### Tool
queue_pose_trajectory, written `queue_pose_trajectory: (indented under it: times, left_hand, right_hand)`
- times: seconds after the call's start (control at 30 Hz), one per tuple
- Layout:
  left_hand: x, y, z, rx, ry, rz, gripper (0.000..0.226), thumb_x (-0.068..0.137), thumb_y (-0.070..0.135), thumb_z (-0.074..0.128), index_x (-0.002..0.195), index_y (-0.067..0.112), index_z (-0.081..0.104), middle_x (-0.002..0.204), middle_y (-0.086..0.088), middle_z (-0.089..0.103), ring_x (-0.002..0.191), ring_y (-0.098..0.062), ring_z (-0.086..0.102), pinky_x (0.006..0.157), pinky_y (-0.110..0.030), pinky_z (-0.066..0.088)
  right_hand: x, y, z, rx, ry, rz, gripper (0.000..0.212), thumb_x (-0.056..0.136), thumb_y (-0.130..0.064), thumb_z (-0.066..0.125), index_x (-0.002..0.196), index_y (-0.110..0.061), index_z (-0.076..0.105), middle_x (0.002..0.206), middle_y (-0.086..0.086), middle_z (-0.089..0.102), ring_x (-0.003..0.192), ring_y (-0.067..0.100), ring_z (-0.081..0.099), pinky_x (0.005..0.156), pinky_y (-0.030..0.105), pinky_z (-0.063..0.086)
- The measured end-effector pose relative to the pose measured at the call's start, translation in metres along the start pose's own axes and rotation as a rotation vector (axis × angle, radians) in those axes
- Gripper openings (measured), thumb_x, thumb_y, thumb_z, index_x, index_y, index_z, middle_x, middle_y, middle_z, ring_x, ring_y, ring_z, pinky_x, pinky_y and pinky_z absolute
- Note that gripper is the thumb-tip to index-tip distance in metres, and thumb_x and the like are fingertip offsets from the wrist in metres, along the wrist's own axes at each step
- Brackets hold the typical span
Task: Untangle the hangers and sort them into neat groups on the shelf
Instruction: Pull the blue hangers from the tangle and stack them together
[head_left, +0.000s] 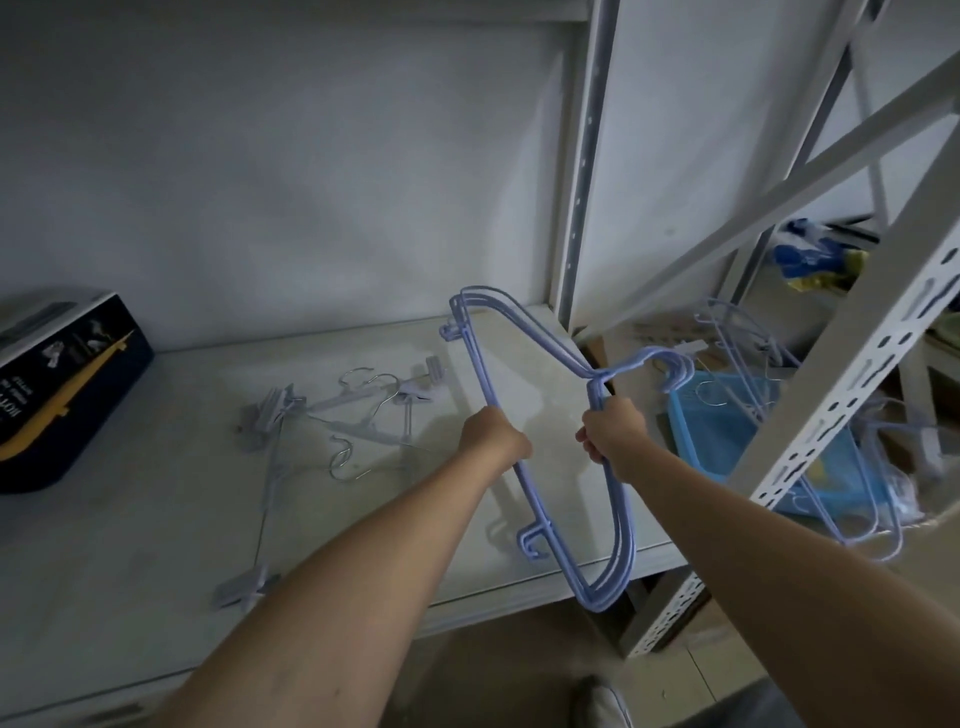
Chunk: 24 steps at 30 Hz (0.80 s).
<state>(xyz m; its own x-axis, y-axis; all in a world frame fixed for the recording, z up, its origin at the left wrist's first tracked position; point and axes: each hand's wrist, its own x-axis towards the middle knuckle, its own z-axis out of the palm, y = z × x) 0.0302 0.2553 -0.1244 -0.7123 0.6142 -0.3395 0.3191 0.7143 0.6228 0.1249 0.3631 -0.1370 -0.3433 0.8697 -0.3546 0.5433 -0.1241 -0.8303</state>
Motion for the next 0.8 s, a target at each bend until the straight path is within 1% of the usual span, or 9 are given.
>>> queue_pose_trajectory:
  times: [0.13,0.17,0.23,0.37,0.5,0.6,0.67,0.73,0.8]
  left_hand:
    - [0.009,-0.005,0.004,-0.013,-0.024,-0.018,0.045,0.083,0.015,0.068,0.123,0.0,0.052,0.126,-0.016,0.058,0.114,-0.031,0.059,0.09,-0.035,0.05]
    - [0.011,-0.006,0.006,-0.02,-0.021,-0.024,0.044,0.083,0.014,0.067,0.122,0.0,0.052,0.126,-0.017,0.058,0.114,-0.031,0.059,0.09,-0.036,0.05]
    - [0.012,-0.008,0.009,-0.013,0.001,-0.034,0.042,0.084,0.013,0.063,0.122,0.0,0.052,0.126,-0.018,0.058,0.114,-0.033,0.059,0.09,-0.036,0.051]
    - [0.013,-0.009,0.01,0.045,0.074,-0.037,0.035,0.085,0.012,0.058,0.118,0.001,0.056,0.124,-0.019,0.061,0.114,-0.035,0.059,0.09,-0.036,0.052]
    - [0.016,-0.011,0.007,0.072,0.109,-0.058,0.034,0.087,0.011,0.059,0.119,-0.001,0.057,0.123,-0.019,0.062,0.114,-0.034,0.061,0.09,-0.036,0.052]
    - [0.017,-0.011,0.009,0.129,0.136,-0.036,0.035,0.089,0.009,0.056,0.122,-0.003,0.057,0.125,-0.019,0.062,0.116,-0.034,0.06,0.091,-0.035,0.05]
    - [0.015,-0.009,0.009,0.188,0.161,-0.009,0.035,0.091,0.006,0.052,0.124,-0.003,0.056,0.128,-0.019,0.061,0.118,-0.033,0.059,0.093,-0.035,0.049]
    - [0.013,-0.007,0.012,0.234,0.18,0.017,0.034,0.093,0.005,0.048,0.125,-0.003,0.056,0.13,-0.02,0.06,0.12,-0.033,0.058,0.096,-0.035,0.048]
    - [0.012,-0.005,0.013,0.25,0.191,0.027,0.033,0.093,0.004,0.046,0.124,-0.003,0.057,0.13,-0.02,0.059,0.121,-0.033,0.058,0.097,-0.036,0.047]
  right_hand:
    - [0.008,0.002,0.004,-0.004,-0.008,0.057,0.009,0.096,0.0,0.041,0.101,-0.003,0.047,0.068,0.009,0.047,0.055,0.019,0.053,0.04,0.022,0.045]
    - [0.009,0.003,0.005,-0.031,-0.009,0.056,0.011,0.095,0.0,0.043,0.104,0.001,0.05,0.067,0.009,0.047,0.061,0.023,0.059,0.048,0.022,0.051]
    - [0.012,0.003,0.007,-0.137,-0.003,0.02,0.022,0.094,0.0,0.045,0.112,0.01,0.052,0.07,0.009,0.05,0.081,0.031,0.066,0.075,0.033,0.057]
    - [0.011,0.0,0.009,-0.367,0.028,-0.06,0.029,0.093,-0.006,0.045,0.119,0.006,0.054,0.095,0.014,0.052,0.102,0.035,0.062,0.081,0.038,0.051]
    - [0.011,0.003,0.013,-0.496,0.0,-0.111,0.03,0.093,-0.007,0.047,0.12,0.005,0.053,0.095,0.013,0.05,0.093,0.031,0.06,0.072,0.032,0.045]
    - [0.012,0.003,0.016,-0.562,0.008,-0.132,0.03,0.094,-0.005,0.047,0.122,0.004,0.051,0.096,0.016,0.052,0.098,0.032,0.06,0.073,0.03,0.043]
    - [0.01,0.001,0.017,-0.594,-0.004,-0.161,0.029,0.093,-0.004,0.046,0.12,0.003,0.053,0.085,0.01,0.051,0.094,0.03,0.058,0.073,0.029,0.042]
    - [0.009,0.002,0.016,-0.613,-0.021,-0.186,0.017,0.092,-0.004,0.045,0.106,-0.003,0.055,0.07,0.003,0.041,0.083,0.025,0.052,0.071,0.029,0.041]
    - [0.006,0.0,0.014,-0.613,-0.033,-0.198,0.005,0.092,-0.005,0.044,0.088,-0.005,0.047,0.073,0.007,0.044,0.074,0.023,0.05,0.064,0.03,0.041]
